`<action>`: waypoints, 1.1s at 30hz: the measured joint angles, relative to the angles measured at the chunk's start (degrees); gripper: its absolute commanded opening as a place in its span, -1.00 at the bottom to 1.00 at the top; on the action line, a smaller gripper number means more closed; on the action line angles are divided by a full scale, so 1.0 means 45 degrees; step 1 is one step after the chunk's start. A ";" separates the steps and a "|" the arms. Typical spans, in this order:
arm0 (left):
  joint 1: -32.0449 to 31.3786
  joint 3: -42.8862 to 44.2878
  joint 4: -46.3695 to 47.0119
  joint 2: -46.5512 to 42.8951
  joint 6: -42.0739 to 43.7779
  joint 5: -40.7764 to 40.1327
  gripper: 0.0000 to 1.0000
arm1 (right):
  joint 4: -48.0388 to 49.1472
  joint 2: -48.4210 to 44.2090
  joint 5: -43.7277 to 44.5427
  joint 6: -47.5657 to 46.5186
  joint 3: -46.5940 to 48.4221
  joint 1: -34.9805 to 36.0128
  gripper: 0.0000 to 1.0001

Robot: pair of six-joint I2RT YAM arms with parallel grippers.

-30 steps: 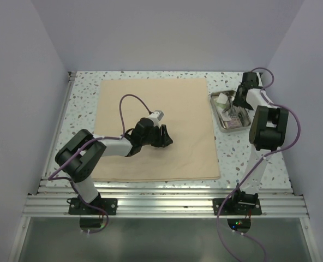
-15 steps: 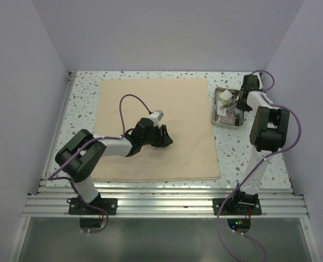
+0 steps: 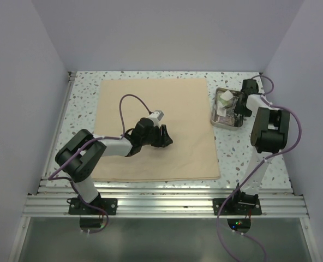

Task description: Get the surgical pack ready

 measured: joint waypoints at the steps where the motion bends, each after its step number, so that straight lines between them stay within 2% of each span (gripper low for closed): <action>1: 0.0000 0.0000 0.0000 0.0000 0.0005 0.0000 0.04 | 0.0000 0.0146 0.0000 0.0000 0.0248 0.0000 -0.19; 10: 0.0000 0.0000 -0.0005 0.0000 0.0024 -0.0015 0.04 | -0.0078 0.1229 -0.0015 -0.0005 0.1982 -0.0029 -0.29; 26: 0.0000 0.0000 -0.0019 0.0000 0.0029 -0.0010 0.04 | -0.0204 0.1311 -0.0957 0.0005 0.2016 -0.0393 -0.39; 29: 0.0000 0.0000 -0.0024 0.0000 0.0034 -0.0015 0.04 | -0.0209 0.1311 -0.1103 0.0000 0.1957 -0.0393 -0.49; 33: 0.0000 0.0000 -0.0029 0.0000 0.0039 -0.0015 0.04 | -0.0301 0.1311 -0.1603 -0.0107 0.1889 -0.0447 -1.00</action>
